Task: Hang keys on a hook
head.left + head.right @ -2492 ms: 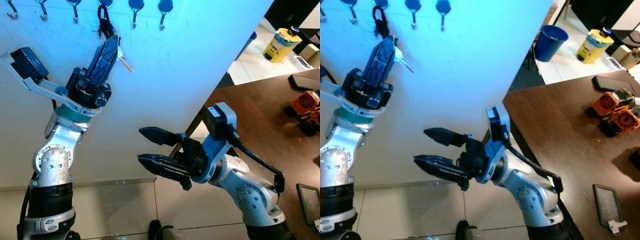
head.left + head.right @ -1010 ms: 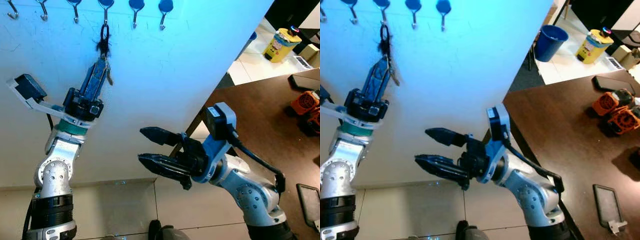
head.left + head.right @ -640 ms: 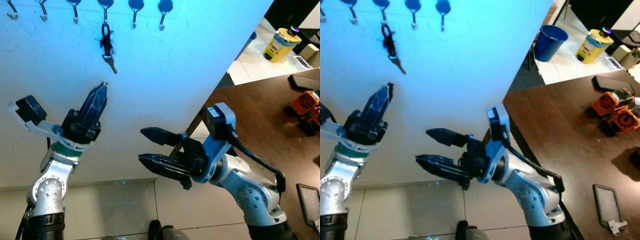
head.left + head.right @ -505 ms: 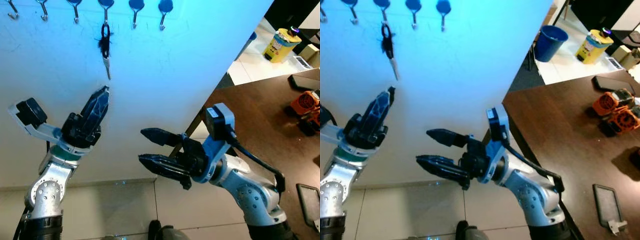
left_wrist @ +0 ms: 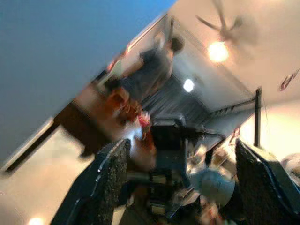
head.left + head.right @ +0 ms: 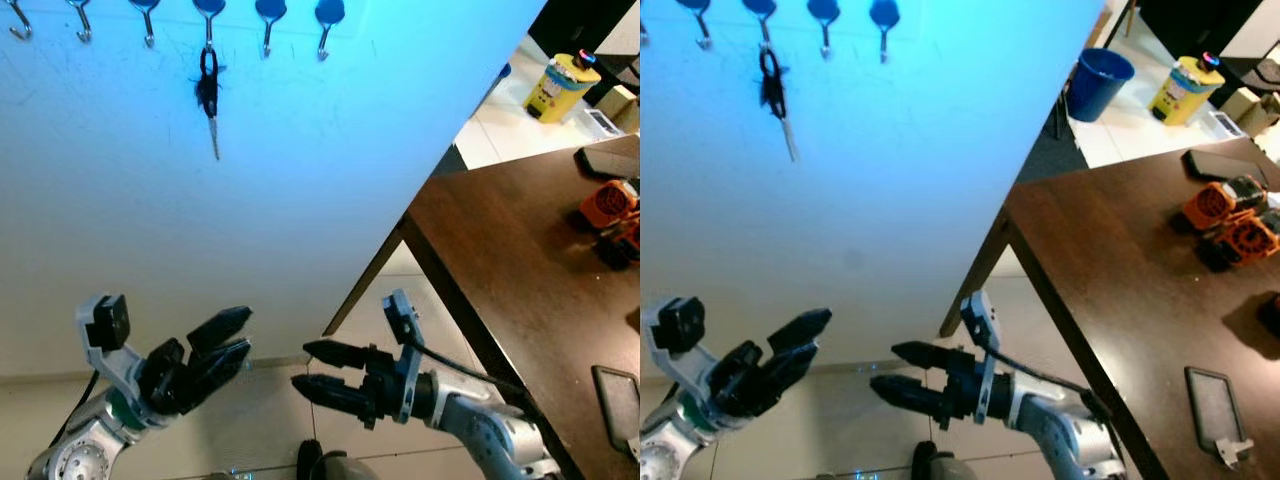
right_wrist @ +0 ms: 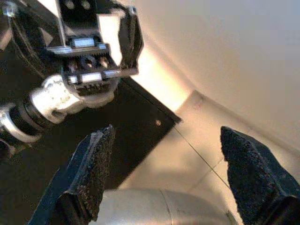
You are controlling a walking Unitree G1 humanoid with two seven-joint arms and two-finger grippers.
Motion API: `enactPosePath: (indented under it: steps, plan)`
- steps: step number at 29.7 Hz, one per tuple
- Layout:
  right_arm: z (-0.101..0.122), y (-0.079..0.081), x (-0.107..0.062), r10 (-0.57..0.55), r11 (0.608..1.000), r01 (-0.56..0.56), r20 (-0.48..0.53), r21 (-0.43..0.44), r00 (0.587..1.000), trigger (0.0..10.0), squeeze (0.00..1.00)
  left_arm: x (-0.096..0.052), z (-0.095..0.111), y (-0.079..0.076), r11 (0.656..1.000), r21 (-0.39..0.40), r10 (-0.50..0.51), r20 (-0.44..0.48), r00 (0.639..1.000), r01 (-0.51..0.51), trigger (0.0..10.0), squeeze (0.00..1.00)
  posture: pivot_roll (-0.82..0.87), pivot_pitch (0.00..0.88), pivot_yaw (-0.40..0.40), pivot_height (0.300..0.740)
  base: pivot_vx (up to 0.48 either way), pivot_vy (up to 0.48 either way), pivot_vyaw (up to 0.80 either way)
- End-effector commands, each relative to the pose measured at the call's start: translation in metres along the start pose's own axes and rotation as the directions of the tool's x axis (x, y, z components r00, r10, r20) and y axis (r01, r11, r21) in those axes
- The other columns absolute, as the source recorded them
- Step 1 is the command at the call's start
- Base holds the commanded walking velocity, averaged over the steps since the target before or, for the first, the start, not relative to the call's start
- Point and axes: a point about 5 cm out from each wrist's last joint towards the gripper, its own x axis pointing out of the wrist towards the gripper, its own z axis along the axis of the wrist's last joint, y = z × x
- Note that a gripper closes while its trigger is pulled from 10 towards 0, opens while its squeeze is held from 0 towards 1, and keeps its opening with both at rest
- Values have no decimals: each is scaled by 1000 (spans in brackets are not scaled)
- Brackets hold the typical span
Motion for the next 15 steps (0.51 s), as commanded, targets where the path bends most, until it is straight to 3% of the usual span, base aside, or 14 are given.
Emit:
enactPosePath:
  steps: [1, 5, 8, 9, 10, 11, 12, 13, 15]
  plan:
    - [-23, -10, -14, -85, 995, 88, -82, 37, 993, 10000, 0, -11, -21, 3, 997, -48, 49, -65, 997, -53, 10000, 1000, -45, 132, -71, 740, 0, 0, 0]
    - [-45, -21, -26, -156, 982, 168, -131, 87, 979, 10000, 0, -23, -40, 9, 988, -89, 111, -128, 986, -122, 10000, 1000, -44, 123, -70, 740, 0, 0, 0]
    - [-72, -32, -46, -278, 939, 302, -153, 167, 948, 10000, 0, -44, -66, 22, 948, -117, 268, -204, 942, -295, 10000, 1000, -39, 119, -68, 740, 0, 0, 0]
    - [-72, -32, -46, -278, 939, 302, -153, 167, 948, 10000, 0, -44, -66, 22, 948, -117, 268, -204, 942, -295, 10000, 1000, -39, 119, -68, 740, 0, 0, 0]
    - [-79, -37, -53, -340, 912, 365, -153, 188, 928, 10000, 0, -52, -75, 28, 917, -115, 350, -233, 907, -383, 10000, 1000, -39, 119, -68, 740, 0, 0, 0]
    - [-79, -37, -53, -340, 912, 365, -153, 188, 928, 10000, 0, -52, -75, 28, 917, -115, 350, -233, 907, -383, 10000, 1000, -39, 119, -68, 740, 0, 0, 0]
    - [-83, -39, -57, -379, 892, 405, -154, 200, 912, 10000, 0, -58, -80, 31, 893, -112, 399, -251, 882, -436, 10000, 0, -39, 119, -68, 740, 0, 0, 0]
    - [-88, -42, -61, -421, 870, 446, -154, 212, 894, 10000, 0, -64, -86, 35, 853, -91, 476, -266, 838, -514, 10000, 0, -36, 123, -67, 740, 0, 0, 0]
    - [-88, -42, -61, -421, 870, 446, -154, 212, 894, 10000, 0, -64, -86, 35, 853, -91, 476, -266, 838, -514, 10000, 0, -36, 123, -67, 740, 0, 0, 0]
